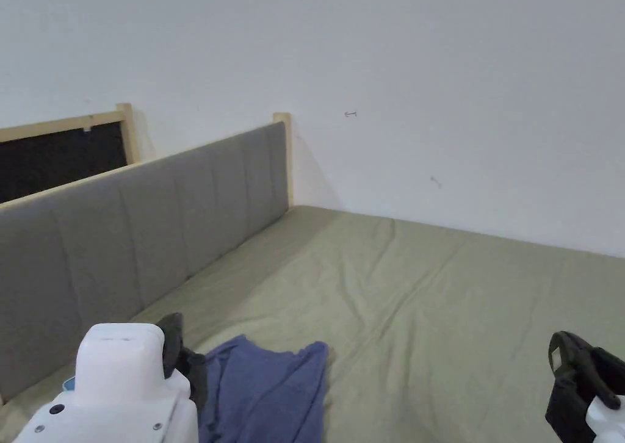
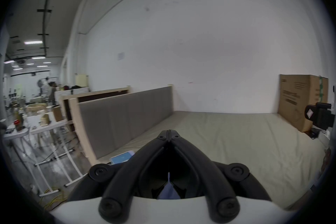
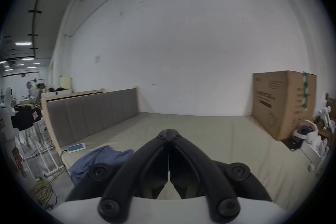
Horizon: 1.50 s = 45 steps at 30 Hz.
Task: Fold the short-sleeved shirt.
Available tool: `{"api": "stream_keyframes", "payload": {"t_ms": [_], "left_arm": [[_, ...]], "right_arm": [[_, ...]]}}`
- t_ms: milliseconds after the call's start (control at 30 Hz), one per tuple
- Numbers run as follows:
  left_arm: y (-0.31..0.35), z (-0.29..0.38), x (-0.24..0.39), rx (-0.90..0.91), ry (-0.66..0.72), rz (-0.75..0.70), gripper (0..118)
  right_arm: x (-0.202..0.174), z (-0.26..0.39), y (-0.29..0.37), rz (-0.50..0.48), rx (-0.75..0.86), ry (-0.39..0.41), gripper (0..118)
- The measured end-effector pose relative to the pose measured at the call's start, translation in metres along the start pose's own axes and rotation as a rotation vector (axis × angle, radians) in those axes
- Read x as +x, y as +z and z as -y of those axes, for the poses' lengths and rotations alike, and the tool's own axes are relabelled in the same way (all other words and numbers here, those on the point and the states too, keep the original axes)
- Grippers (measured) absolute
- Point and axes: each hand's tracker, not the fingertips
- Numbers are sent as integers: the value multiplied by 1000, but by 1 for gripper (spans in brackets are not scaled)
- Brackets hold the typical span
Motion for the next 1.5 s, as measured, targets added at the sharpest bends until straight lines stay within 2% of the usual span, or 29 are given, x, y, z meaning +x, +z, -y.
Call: {"api": "stream_keyframes", "payload": {"t_ms": [200,333,433,533,600,667,700,733,767,800,833,867,933,1000,1067,1133,1167,1200,1333,1433,1467,1500], "left_arm": [[4,6,-16,-35,25,-15,0],[-22,-13,-23,-81,69,53,0],[-94,-19,-29,-352,60,160,0],[-187,21,-36,-757,189,351,0],[-228,58,-31,-889,225,334,0],[-262,89,-22,-952,189,285,0],[-273,99,-18,-966,178,288,5],[-284,113,-10,-986,169,302,29],[-296,125,-4,-1029,184,312,87],[-305,136,1,-1067,199,327,111],[-311,144,7,-1070,214,364,114],[-318,151,15,-1077,224,375,108],[-334,168,32,-1124,192,376,108],[-345,184,49,-1099,112,376,108],[-358,209,67,-1144,46,387,110],[-361,239,77,-1215,-34,385,118],[-353,239,79,-1151,-65,419,118],[-347,234,84,-1079,-111,382,118],[-347,232,83,-1107,-82,355,118],[-334,220,73,-1018,-91,376,115],[-328,211,64,-917,-80,367,103],[-321,203,57,-863,-55,366,81]], "right_arm": [[-14,-2,-9,-42,-12,19,0],[-8,-9,-9,-60,-37,11,0],[-4,-10,-12,-65,-67,35,0],[2,-8,-20,-70,-117,32,0],[7,-3,-25,-79,-158,19,0],[11,4,-30,-79,-199,25,0],[13,7,-31,-75,-214,32,0],[15,11,-33,-69,-235,39,0],[16,15,-35,-65,-256,46,0],[18,18,-37,-61,-275,49,0],[20,21,-39,-59,-297,52,0],[22,25,-42,-56,-319,53,0],[25,30,-46,-54,-353,49,0],[28,34,-50,-53,-386,43,0],[29,38,-53,-53,-411,44,0],[31,40,-56,-59,-434,38,0],[31,41,-56,-64,-445,29,0],[32,41,-57,-65,-453,22,0],[35,45,-58,-55,-473,-9,0],[37,46,-58,-58,-484,-25,0],[38,46,-58,-59,-485,-26,0],[38,45,-56,-59,-485,-24,0]]}}
